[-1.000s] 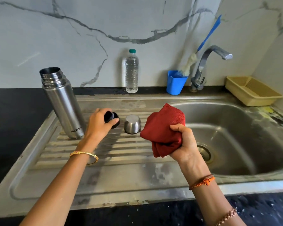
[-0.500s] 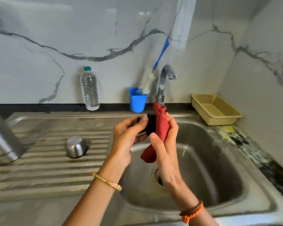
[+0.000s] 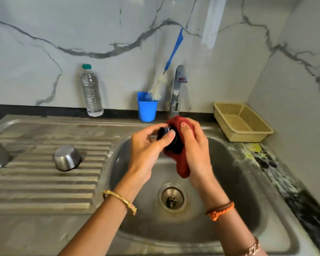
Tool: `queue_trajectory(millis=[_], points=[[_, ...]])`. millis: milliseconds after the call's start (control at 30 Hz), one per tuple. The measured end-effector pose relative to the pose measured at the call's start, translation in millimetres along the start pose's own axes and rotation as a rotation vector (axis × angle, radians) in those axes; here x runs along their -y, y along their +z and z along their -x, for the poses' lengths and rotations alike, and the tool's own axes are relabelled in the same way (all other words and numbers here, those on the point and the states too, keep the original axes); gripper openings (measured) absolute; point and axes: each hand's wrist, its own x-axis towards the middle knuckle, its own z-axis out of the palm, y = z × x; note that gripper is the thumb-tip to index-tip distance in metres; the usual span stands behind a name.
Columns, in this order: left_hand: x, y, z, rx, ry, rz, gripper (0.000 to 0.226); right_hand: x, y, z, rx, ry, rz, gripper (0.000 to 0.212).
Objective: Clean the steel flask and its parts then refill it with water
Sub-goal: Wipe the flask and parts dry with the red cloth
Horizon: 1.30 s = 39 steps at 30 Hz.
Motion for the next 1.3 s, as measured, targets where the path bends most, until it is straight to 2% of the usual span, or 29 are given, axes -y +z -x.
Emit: queue_trajectory(millis=[100, 167, 233, 333, 400, 467, 533, 567, 633, 667, 700, 767, 867, 967, 1033, 1067, 1100, 1167, 1200, 1233, 1300], points=[[-1.9, 9.4, -7.9, -0.056, -0.206, 0.233, 0.013, -21.7, 10.8, 15.4, -0.195, -0.406, 0.367, 0.031], [0.2, 6.5, -9.8, -0.054, -0.244, 0.223, 0.016, -31.5, 17.2, 23.1, -0.241, -0.463, 0.457, 0.036], [2.6, 0.8, -8.6, 0.004, -0.201, 0.156, 0.014, -29.4, 18.5, 19.4, -0.251, -0.437, 0.379, 0.038], [1.3, -8.2, -4.2, 0.041, -0.125, 0.119, 0.011, -8.7, 18.5, 2.9, -0.198, -0.275, 0.278, 0.029], [-1.9, -16.6, -2.9, 0.042, -0.061, 0.07, 0.018, 10.2, 17.8, -8.4, -0.045, -0.024, 0.078, 0.015], [-3.9, -27.1, -2.0, 0.061, 0.033, 0.0, 0.025, 24.3, 17.9, -12.2, 0.122, 0.241, -0.115, 0.013], [-7.5, -34.7, -2.2, 0.062, 0.094, -0.06, 0.026, 25.3, 23.9, -8.4, 0.143, 0.313, -0.149, 0.015], [-8.7, -36.5, -3.5, 0.037, 0.085, -0.048, 0.023, 20.9, 29.0, -2.8, 0.076, 0.232, -0.078, 0.015], [-12.0, -36.4, -6.3, -0.031, -0.04, 0.067, 0.014, 5.2, 42.0, 15.5, -0.129, -0.103, 0.21, 0.022], [-13.2, -35.8, -7.2, -0.05, -0.124, 0.148, 0.011, -4.8, 47.8, 25.2, -0.18, -0.263, 0.351, 0.029], [-13.5, -37.2, -7.0, -0.057, -0.182, 0.205, 0.011, -13.7, 52.7, 34.5, -0.204, -0.364, 0.468, 0.037], [-12.4, -40.2, -3.6, -0.016, -0.207, 0.204, 0.013, -18.2, 57.3, 43.7, -0.242, -0.399, 0.515, 0.041], [-12.5, -44.9, 5.4, 0.051, -0.096, 0.09, 0.014, 1.8, 53.7, 34.0, -0.251, -0.173, 0.266, 0.02], [-20.3, -52.9, 8.9, 0.114, 0.05, -0.001, 0.023, 33.6, 42.8, 17.6, 0.035, 0.264, -0.106, 0.013], [-26.6, -57.3, 8.8, 0.141, 0.069, 0.023, 0.021, 42.3, 44.8, 18.7, 0.135, 0.385, -0.24, 0.017], [-28.3, -58.4, 7.6, 0.128, 0.042, 0.057, 0.018, 38.5, 49.8, 22.2, 0.102, 0.335, -0.234, 0.019], [-27.6, -58.8, 4.9, 0.101, -0.007, 0.108, 0.016, 29.5, 55.0, 27.5, 0.013, 0.201, -0.145, 0.02], [-26.0, -57.2, 0.6, 0.046, -0.138, 0.222, 0.013, 5.2, 64.8, 42.5, -0.194, -0.227, 0.313, 0.03], [-25.4, -56.8, -1.0, 0.031, -0.181, 0.255, 0.014, -8.0, 66.5, 48.0, -0.225, -0.396, 0.541, 0.039], [-23.8, -57.5, -2.1, 0.034, -0.191, 0.253, 0.014, -14.4, 67.2, 51.8, -0.234, -0.484, 0.657, 0.045], [-22.4, -59.3, -1.9, 0.094, -0.164, 0.203, 0.013, -13.0, 63.7, 47.1, -0.236, -0.487, 0.594, 0.045]])
